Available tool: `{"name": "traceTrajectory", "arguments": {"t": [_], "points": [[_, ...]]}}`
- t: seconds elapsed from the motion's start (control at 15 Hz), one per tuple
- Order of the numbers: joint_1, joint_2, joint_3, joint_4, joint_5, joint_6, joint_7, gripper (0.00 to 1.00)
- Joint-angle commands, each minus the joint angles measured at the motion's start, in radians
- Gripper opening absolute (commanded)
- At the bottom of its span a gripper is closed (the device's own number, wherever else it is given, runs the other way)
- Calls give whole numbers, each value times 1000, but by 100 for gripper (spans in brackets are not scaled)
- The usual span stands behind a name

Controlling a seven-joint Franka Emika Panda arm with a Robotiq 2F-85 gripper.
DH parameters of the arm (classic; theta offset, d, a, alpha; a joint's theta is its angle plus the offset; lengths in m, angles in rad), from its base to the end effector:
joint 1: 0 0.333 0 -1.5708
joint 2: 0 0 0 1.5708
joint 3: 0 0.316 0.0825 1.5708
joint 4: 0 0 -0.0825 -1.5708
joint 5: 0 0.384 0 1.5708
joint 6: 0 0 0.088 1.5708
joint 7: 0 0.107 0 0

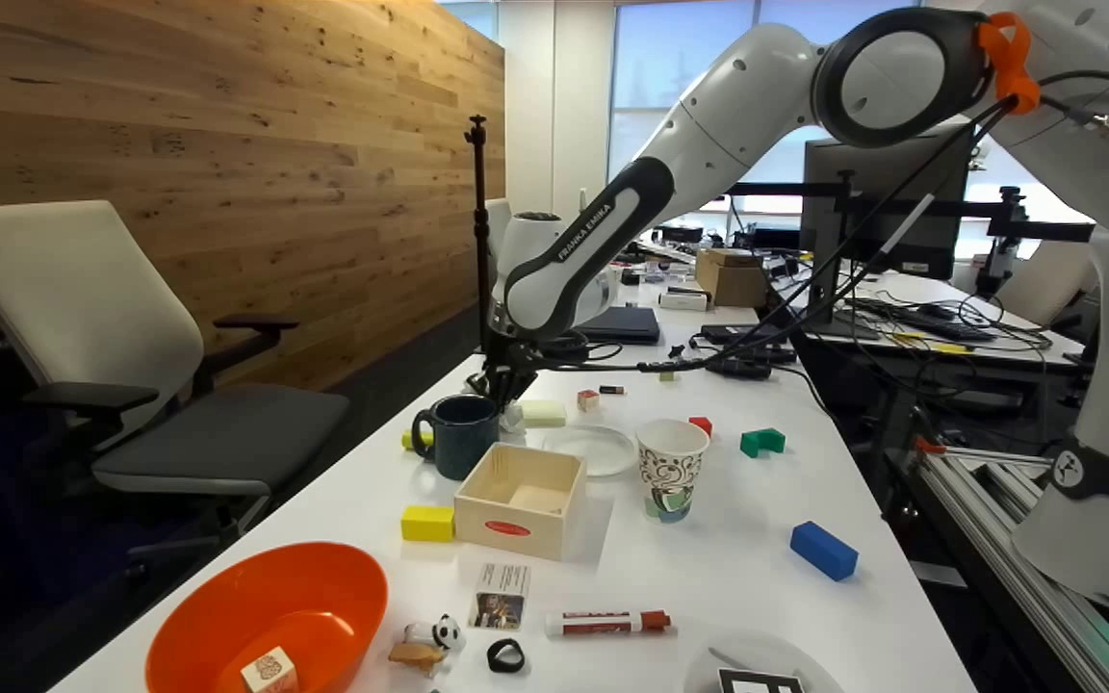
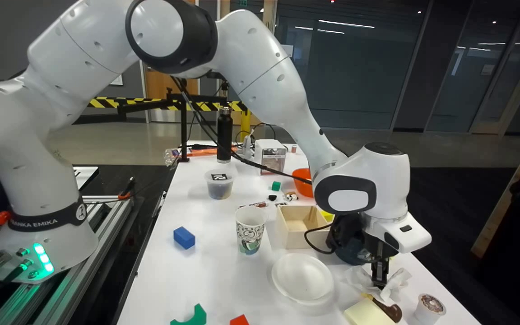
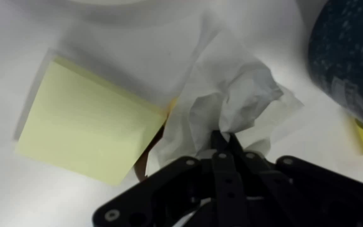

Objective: Wipe the brown and yellow object with the serviette

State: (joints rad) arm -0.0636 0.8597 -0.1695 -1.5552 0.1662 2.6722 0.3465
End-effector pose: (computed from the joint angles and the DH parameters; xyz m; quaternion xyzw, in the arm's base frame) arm 0.7077 -0.1514 0.1703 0.9400 -0.3127 0.1364 0.0047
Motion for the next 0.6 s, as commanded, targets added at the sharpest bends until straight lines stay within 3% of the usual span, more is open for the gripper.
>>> {"name": "traceTrajectory", "arguments": {"t": [0.0,0.53], "points": [[-11,-70,-7,-53,25,28,41,1],[-5,-75,-80,-40,2,34,115,1]]}}
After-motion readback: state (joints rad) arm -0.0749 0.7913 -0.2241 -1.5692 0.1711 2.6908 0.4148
